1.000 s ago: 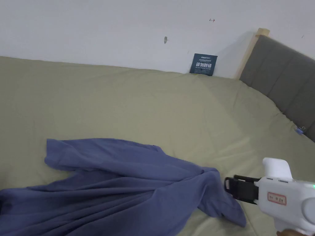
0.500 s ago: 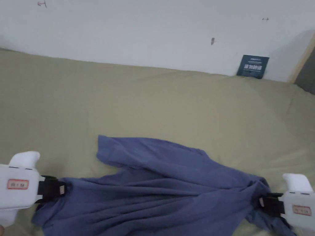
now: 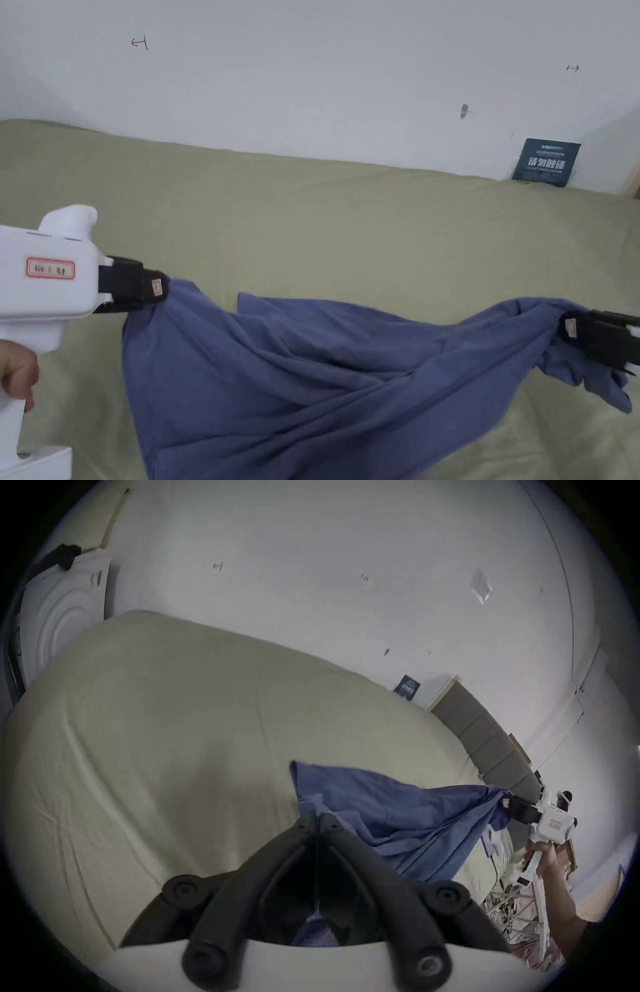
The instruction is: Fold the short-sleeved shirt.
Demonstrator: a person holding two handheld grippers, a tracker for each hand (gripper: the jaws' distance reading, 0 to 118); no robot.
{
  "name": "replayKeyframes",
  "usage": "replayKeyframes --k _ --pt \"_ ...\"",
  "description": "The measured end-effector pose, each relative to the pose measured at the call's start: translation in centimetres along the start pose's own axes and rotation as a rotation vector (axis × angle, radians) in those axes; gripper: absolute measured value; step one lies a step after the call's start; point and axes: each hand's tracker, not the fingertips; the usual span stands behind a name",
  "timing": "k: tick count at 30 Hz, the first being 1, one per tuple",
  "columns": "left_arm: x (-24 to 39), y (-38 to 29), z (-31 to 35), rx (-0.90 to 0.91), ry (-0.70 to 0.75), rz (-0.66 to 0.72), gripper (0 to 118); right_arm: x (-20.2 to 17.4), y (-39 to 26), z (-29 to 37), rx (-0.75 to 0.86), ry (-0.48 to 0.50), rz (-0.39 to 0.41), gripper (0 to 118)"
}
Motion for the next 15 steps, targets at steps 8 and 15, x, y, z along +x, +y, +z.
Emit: replayKeyframes --k 8,15 --pt "0.5 5.7 1.7 0.102 -0.047 -0.009 0 -1.7 7.2 -1.2 0.101 0.023 0.003 7" --pt "-0.5 10.7 2.4 0.169 -0.028 -0.006 0 -1.9 12.3 -3.5 0.112 -0.012 0.027 7"
